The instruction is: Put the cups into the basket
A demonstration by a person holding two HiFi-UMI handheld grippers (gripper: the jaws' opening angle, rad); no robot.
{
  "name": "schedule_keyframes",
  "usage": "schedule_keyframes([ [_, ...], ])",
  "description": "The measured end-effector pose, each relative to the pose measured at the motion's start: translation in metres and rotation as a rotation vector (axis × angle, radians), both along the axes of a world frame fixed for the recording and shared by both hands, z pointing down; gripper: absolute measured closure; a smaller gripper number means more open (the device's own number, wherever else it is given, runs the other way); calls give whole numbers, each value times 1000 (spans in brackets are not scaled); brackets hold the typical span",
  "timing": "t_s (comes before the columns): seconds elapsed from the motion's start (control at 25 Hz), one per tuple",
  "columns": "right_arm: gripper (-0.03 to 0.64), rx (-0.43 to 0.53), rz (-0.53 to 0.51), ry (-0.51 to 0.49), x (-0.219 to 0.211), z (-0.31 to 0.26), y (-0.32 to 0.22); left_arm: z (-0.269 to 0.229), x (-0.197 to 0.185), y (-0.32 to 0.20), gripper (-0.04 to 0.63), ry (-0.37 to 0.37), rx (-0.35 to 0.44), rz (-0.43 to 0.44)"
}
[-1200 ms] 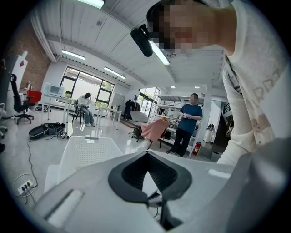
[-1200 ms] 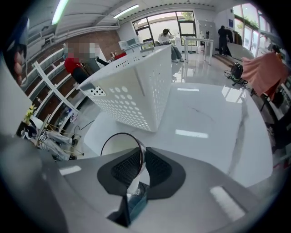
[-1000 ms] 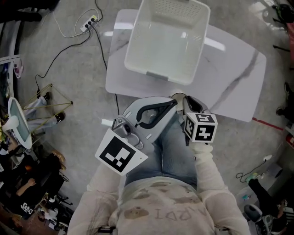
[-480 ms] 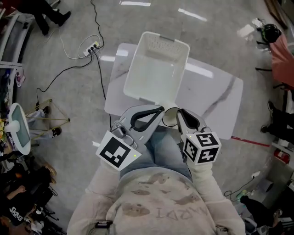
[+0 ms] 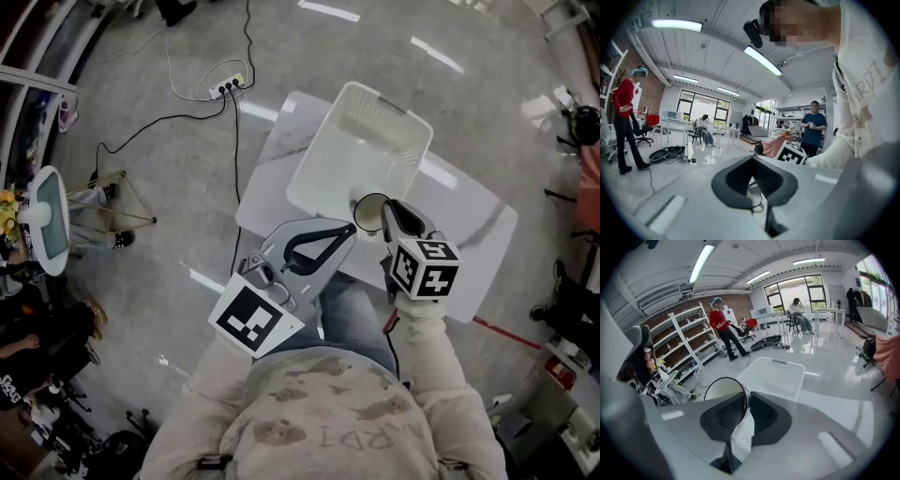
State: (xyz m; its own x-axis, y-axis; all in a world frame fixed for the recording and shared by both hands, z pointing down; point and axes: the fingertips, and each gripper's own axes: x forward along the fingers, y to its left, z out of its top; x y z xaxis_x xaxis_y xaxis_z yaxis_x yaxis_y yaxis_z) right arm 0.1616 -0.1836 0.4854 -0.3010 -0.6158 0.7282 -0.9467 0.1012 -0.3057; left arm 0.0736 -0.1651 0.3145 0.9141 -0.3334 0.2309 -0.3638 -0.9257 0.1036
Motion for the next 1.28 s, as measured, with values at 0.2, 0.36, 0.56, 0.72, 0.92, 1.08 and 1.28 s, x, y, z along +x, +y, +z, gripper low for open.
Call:
schedule_keyframes([
  [0.2, 557, -76, -17, 36, -25, 45, -35, 14, -23, -26, 595, -3, -44, 22],
  [0.36, 557, -153, 5, 33, -37, 86, -57, 29, -31, -50, 595, -5, -80, 62],
  [0.56, 557, -237, 29, 48, -46, 139, -80, 51, -37, -73, 595, 1, -123, 118],
  [0.72, 555, -314, 58, 43, -52, 181, -85, 70, -43, -81, 595, -2, -152, 183],
  [0.92, 555, -375, 78, 56, -55, 223, -93, 94, -53, -93, 595, 7, -189, 218],
  [1.08, 552, -395, 80, 68, -55, 243, -101, 107, -61, -97, 595, 26, -239, 220],
  [1.28, 555, -411, 54, 112, -56, 258, -100, 119, -68, -96, 595, 26, -282, 236],
])
